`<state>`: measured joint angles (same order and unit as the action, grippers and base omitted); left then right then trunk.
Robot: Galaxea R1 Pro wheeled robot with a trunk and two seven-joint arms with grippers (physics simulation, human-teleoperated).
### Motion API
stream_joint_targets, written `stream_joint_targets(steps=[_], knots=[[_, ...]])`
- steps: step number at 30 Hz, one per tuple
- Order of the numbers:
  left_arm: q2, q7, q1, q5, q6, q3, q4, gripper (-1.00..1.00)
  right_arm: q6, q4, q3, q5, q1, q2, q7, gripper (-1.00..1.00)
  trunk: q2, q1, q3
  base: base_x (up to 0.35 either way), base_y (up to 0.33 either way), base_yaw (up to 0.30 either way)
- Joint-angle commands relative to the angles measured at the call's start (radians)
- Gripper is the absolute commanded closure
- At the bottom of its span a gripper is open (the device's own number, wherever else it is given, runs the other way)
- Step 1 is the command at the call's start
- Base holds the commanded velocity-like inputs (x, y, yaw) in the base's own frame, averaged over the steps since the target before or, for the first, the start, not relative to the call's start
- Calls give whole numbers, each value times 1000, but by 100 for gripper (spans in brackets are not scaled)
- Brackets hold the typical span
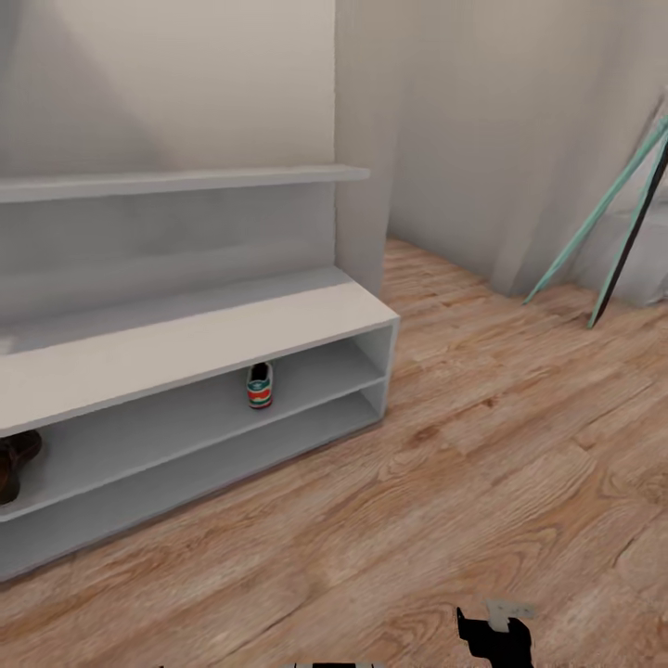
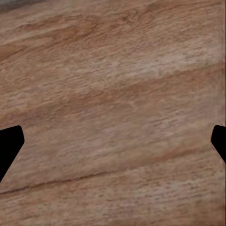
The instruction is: Pick up the two gym shoes and the two sandals from the corridor floor and place them onto the hallstand (shoe rack) in the corridor, making sure they are on the rack and not on the floor. Arrange them so the two gym shoes are next to each other and the two sandals are next to each other.
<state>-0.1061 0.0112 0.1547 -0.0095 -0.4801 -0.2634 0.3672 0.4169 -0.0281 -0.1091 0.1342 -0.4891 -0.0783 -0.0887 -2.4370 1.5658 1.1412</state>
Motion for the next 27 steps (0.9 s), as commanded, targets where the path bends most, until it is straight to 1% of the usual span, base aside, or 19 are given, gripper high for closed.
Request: stream_joint_targets(steps=[1, 7, 8, 11, 16, 21, 27], knots=[[0, 1, 0, -1, -3, -3, -1, -100, 3, 1, -9, 10, -1, 0, -3, -100, 7, -4, -2, 0, 0, -268], [0, 1, 0, -1, -3, -3, -1, -100, 3, 1, -8, 11, 0, -1, -25, -100, 49, -27, -21, 0, 0, -268], [0, 1, 0, 0, -3, -3, -1, -100, 3, 1, -8, 12, 0, -2, -47, -100, 56, -31, -24, 0, 0, -269], [0, 1, 0, 0, -3, -3, -1, -100, 3, 0, -8, 12, -1, -3, -66, -100, 77, -42, -34, 0, 0, -269], [0, 2, 0, 18, -3, -3, -1, -100, 1, 1, -9, 13, 0, 1, -82, -100, 112, -62, -49, 0, 0, -269], [0, 2, 0, 28, -3, -2, -1, -100, 1, 2, -10, 13, 0, 8, -85, -100, 147, -81, -65, 0, 0, -270], [0, 3, 0, 30, -3, -1, -1, -100, 0, 2, -10, 13, 1, 10, -84, -100, 147, -81, -65, 0, 0, -270]])
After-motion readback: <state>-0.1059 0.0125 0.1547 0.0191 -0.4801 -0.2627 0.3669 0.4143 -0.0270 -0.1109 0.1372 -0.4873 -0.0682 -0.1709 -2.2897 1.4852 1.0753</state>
